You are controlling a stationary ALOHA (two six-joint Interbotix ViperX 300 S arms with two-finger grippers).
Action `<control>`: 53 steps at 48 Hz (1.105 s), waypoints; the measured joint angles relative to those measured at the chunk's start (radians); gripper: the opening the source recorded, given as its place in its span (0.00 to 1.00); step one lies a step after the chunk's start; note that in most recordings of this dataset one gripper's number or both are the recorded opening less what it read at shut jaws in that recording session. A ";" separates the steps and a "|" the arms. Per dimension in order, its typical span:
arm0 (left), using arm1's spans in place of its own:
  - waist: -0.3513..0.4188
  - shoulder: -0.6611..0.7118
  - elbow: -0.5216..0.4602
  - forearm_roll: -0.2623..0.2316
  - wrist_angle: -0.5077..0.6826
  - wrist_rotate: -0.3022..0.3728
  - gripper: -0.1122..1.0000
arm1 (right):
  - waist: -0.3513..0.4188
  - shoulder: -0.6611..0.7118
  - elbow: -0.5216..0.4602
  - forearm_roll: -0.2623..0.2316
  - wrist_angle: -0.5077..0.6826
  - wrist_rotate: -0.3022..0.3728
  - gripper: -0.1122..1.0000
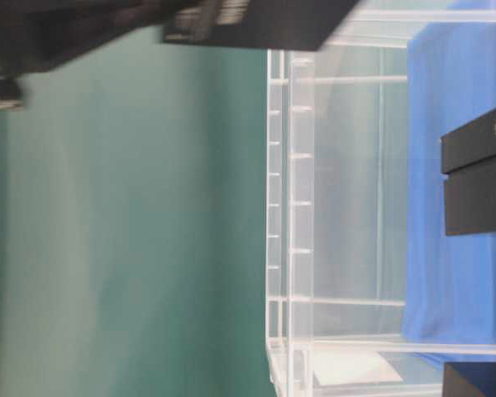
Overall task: Take out the box from the case.
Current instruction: 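Carry the box forward and lower it onto the table right of the others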
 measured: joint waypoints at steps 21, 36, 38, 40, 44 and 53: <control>0.000 0.000 0.000 0.000 0.000 0.000 0.98 | 0.000 -0.002 0.255 0.008 -0.290 0.040 0.69; -0.011 0.000 -0.002 0.000 0.000 0.000 0.98 | 0.000 0.000 0.359 0.009 -0.425 0.084 0.69; -0.014 0.000 -0.002 0.000 0.000 0.000 0.98 | -0.002 0.000 0.365 0.009 -0.425 0.092 0.69; -0.015 0.000 0.000 0.000 0.000 -0.002 0.98 | -0.002 0.000 0.368 0.009 -0.426 0.097 0.69; -0.017 0.000 -0.002 0.000 0.000 -0.006 0.98 | 0.000 0.000 0.368 0.009 -0.428 0.100 0.69; -0.017 0.002 -0.002 0.000 0.002 -0.009 0.98 | -0.002 0.000 0.368 0.009 -0.430 0.101 0.69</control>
